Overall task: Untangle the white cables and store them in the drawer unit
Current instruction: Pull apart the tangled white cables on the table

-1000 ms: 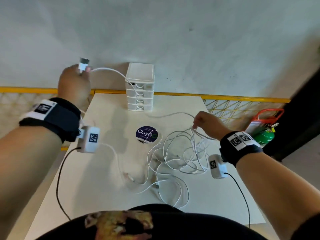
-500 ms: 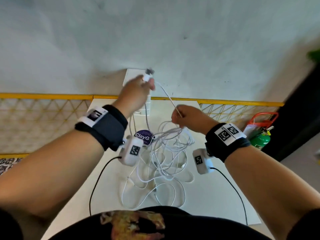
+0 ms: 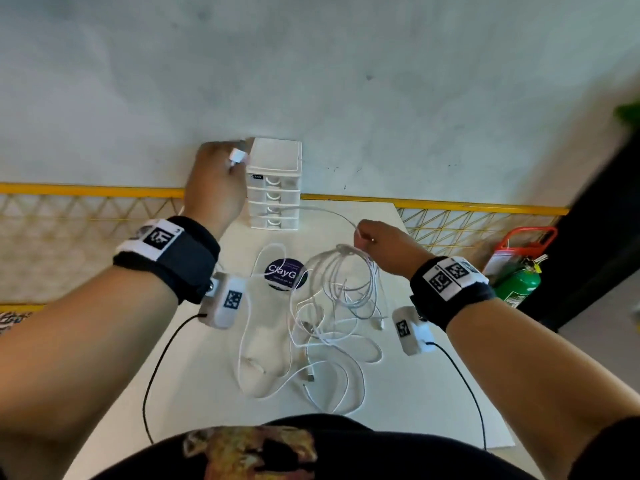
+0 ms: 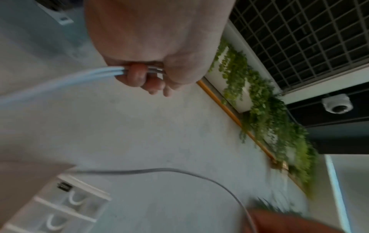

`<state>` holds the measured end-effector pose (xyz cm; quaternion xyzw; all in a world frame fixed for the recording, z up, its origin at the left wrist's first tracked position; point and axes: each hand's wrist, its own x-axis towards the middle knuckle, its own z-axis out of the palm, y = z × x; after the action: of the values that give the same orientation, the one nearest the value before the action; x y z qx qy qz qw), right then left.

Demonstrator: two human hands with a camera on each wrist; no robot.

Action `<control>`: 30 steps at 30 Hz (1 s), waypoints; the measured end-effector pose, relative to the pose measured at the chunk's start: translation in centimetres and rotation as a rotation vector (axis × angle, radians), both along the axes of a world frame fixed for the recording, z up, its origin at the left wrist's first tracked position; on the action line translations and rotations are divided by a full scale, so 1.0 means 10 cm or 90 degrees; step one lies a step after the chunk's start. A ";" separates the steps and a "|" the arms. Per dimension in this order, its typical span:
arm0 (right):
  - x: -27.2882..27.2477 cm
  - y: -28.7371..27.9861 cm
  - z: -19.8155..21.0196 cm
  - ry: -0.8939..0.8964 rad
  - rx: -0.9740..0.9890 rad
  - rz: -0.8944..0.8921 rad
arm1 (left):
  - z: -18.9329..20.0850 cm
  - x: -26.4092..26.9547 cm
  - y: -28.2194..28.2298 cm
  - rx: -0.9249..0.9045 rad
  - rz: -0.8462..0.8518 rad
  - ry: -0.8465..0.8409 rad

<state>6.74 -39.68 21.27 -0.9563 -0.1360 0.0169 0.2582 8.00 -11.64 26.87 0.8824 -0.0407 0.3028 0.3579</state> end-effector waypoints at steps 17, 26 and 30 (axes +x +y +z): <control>-0.10 0.26 0.42 0.014 0.130 0.011 | -0.27 -0.39 -0.65 -0.051 -0.327 0.347; -0.14 0.18 0.35 0.057 0.252 -0.008 | -0.34 -0.36 -0.65 -0.159 -0.207 0.294; -0.15 0.15 0.27 0.052 0.323 -0.044 | -0.33 -0.35 -0.63 -0.242 -0.140 0.294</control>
<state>5.28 -38.18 23.98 -0.8635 -0.0924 0.0122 0.4957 4.48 -17.92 23.57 0.8352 0.0037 0.0558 0.5470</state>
